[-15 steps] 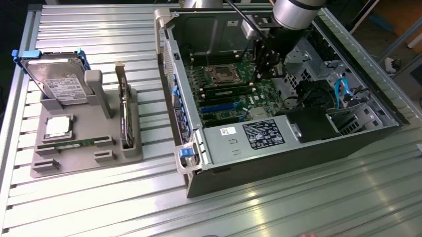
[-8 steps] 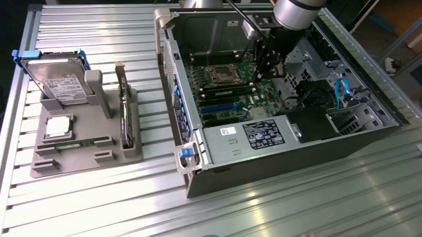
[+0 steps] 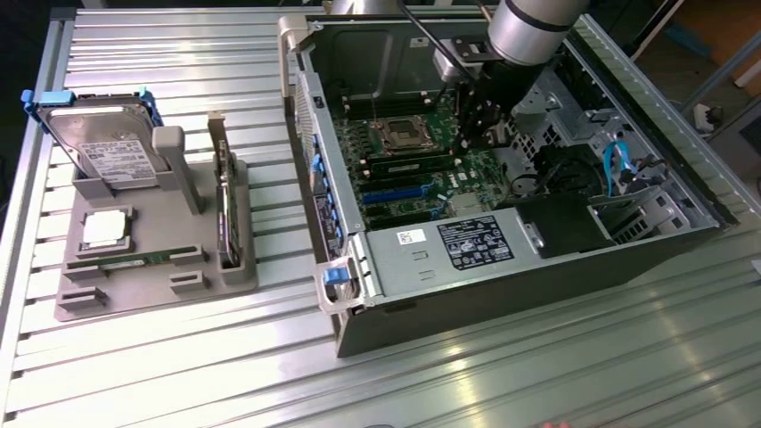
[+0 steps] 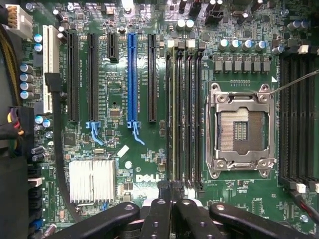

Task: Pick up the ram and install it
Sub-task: 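Press down the ram until it locks into place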

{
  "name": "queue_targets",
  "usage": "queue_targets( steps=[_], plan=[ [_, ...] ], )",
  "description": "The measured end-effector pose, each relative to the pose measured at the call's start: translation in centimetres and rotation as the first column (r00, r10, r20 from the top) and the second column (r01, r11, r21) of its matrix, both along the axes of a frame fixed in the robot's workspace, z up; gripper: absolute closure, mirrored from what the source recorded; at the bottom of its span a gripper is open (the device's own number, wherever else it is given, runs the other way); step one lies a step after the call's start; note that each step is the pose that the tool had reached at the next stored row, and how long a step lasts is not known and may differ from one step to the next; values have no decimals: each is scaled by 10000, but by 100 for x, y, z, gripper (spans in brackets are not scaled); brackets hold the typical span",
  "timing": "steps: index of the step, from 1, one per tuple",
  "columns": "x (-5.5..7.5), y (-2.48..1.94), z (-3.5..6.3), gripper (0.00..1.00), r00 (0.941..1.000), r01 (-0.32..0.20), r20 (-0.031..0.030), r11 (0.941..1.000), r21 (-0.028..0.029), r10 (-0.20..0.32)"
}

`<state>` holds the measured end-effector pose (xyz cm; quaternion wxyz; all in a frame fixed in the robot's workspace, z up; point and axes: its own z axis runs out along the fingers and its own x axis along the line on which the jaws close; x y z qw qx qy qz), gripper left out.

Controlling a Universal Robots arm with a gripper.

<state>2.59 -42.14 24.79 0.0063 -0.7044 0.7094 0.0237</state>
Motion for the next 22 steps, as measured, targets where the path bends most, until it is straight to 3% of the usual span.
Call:
queue_targets(
  steps=[12,22],
  plan=[
    [0,19,-21,89,10000,0,0,10000,0,0],
    [0,23,-117,89,10000,0,1,10000,5,0]
  ],
)
